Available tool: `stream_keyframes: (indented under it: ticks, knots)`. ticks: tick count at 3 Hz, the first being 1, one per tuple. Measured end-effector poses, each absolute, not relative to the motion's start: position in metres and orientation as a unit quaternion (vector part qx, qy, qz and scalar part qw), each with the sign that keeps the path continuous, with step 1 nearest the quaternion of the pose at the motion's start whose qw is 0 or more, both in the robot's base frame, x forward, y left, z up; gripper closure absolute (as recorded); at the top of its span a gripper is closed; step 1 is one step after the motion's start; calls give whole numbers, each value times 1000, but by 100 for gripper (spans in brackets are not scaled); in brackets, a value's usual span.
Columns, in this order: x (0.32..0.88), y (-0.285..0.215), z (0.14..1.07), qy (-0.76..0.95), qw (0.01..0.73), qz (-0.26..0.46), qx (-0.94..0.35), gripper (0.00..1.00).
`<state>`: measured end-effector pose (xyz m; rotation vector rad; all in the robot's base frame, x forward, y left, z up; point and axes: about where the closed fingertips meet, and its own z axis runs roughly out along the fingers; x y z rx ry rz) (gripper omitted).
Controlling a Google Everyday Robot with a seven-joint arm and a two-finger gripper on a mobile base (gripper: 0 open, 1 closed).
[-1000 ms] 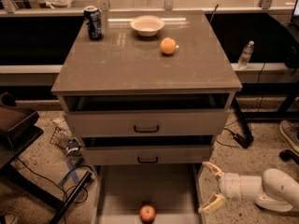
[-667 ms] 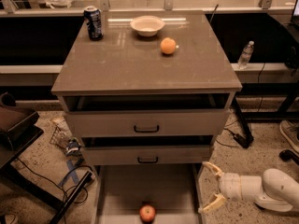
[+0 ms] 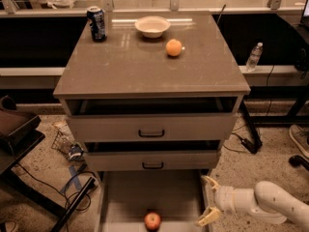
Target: Pick apple from bottom drawer and place on counter
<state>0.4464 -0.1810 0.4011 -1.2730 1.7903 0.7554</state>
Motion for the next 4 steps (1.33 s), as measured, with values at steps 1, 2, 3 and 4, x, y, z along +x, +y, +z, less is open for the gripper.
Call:
stream_keyframes:
  ticks: [1, 2, 3, 4]
  knots:
    - [440, -143, 329, 714, 374, 323, -496, 0]
    - [434, -118, 286, 702, 378, 359, -486, 0]
    - [425, -105, 255, 696, 376, 380, -479, 0]
    - [404, -92, 218, 698, 358, 375, -494, 0]
